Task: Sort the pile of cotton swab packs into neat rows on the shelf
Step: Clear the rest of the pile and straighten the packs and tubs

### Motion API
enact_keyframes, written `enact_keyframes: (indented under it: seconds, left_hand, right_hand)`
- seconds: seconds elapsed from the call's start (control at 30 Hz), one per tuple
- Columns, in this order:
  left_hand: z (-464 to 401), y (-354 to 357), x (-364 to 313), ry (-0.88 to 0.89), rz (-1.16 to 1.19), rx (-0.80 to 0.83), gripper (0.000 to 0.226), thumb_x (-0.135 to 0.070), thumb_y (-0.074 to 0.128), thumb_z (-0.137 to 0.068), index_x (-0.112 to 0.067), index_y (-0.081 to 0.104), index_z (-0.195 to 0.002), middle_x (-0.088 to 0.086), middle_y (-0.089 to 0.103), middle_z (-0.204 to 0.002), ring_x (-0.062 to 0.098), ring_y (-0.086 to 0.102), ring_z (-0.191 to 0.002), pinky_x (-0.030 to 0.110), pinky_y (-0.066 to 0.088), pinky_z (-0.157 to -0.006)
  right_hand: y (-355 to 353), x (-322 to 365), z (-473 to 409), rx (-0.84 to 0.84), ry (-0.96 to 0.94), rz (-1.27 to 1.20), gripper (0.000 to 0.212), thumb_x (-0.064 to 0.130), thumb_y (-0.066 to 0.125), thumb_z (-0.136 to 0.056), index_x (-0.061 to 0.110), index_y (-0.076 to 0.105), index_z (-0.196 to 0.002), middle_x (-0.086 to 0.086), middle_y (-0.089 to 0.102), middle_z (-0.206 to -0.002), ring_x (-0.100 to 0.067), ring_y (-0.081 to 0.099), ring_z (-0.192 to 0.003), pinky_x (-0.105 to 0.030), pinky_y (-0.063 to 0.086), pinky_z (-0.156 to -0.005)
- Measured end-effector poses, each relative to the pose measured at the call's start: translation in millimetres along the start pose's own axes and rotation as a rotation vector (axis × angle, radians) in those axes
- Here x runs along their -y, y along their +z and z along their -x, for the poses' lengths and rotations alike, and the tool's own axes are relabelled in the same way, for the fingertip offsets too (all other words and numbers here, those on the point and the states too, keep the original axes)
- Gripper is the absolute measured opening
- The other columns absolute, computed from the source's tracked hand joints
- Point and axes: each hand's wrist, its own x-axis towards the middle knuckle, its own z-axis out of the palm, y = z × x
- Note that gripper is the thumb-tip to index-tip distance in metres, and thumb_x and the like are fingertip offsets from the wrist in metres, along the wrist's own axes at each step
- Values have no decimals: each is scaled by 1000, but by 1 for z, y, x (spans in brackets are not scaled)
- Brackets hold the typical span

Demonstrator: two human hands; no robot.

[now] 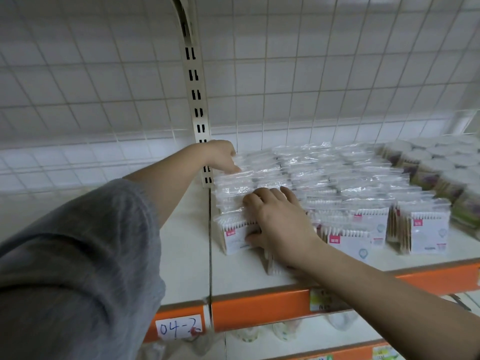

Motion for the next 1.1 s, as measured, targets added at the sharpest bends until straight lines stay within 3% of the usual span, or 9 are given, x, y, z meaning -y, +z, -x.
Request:
enact_keyframes:
  seconds: [0.07, 0.13, 0.23, 0.37, 0.47, 0.53, 0.7, 0.9, 1.1]
  left_hand:
    - [-2, -1, 1, 9, 3, -20, 64, -39, 57, -91, -10, 35, -144, 4, 41, -145, 23, 44, -128, 25, 37, -91]
    - [-5, 0, 2, 12, -9, -10, 62, -39, 54, -93, -9, 35, -144, 5, 40, -146, 23, 43, -130, 27, 37, -98]
    - [-11, 3, 1, 27, -29, -13, 58, -38, 50, -95, -8, 36, -143, 7, 41, -145, 25, 42, -130, 30, 38, -102]
    - [-17, 5, 3, 45, 13, -43, 55, -33, 49, -96, -9, 34, -144, 6, 36, -149, 24, 37, -134, 31, 33, -107]
    - [-16, 8, 11, 47, 111, -143, 56, -33, 61, -90, -16, 42, -140, 4, 41, -145, 22, 45, -128, 28, 38, -98]
    - [-12, 10, 16, 70, 191, -193, 49, -30, 62, -90, -17, 49, -135, 3, 48, -139, 20, 50, -121, 26, 40, -90]
    - [3, 13, 24, 189, 263, -206, 36, -32, 52, -95, -20, 55, -129, -3, 49, -139, 15, 44, -128, 29, 35, -106]
    - [19, 24, 34, 213, 318, -75, 44, -39, 62, -87, -30, 54, -130, -10, 47, -141, 10, 40, -132, 23, 30, -105]
    - [14, 29, 36, 201, 388, -97, 45, -35, 66, -86, -29, 56, -129, -11, 49, -140, 10, 40, -131, 22, 32, -104]
  right_hand:
    - [4, 2, -3, -50, -2, 38, 60, 31, 78, -65, 11, 54, -116, -6, 57, -113, -30, 53, -109, -46, 28, -108]
    - [10, 2, -7, -133, 33, 39, 63, 32, 89, -42, 11, 63, -96, -5, 64, -89, -28, 63, -86, -48, 45, -95]
    - [14, 4, -14, -203, 62, 47, 64, 30, 91, -30, 14, 63, -86, -2, 63, -78, -25, 64, -75, -46, 51, -87]
    - [16, 1, -22, -197, 87, 4, 57, 21, 86, -35, 13, 60, -85, -3, 61, -79, -25, 62, -73, -33, 51, -76]
    - [9, -1, -21, -70, 42, -49, 48, 22, 73, -69, 12, 52, -111, -6, 56, -109, -28, 54, -102, -34, 40, -88]
    - [2, -6, -20, -12, 45, -121, 46, 23, 64, -80, 13, 47, -121, -6, 51, -121, -26, 48, -112, -32, 34, -93]
    - [-12, -15, -20, 55, 137, -332, 58, 18, 65, -79, 18, 47, -134, 0, 50, -132, -22, 49, -119, -32, 44, -93]
    - [-14, -18, -19, 25, 206, -331, 50, 24, 68, -79, 23, 54, -128, 1, 57, -125, -21, 52, -115, -30, 45, -90]
    - [-15, -13, -25, 32, 286, -326, 36, 26, 67, -77, 24, 57, -112, 5, 63, -108, -19, 55, -105, -29, 38, -80]
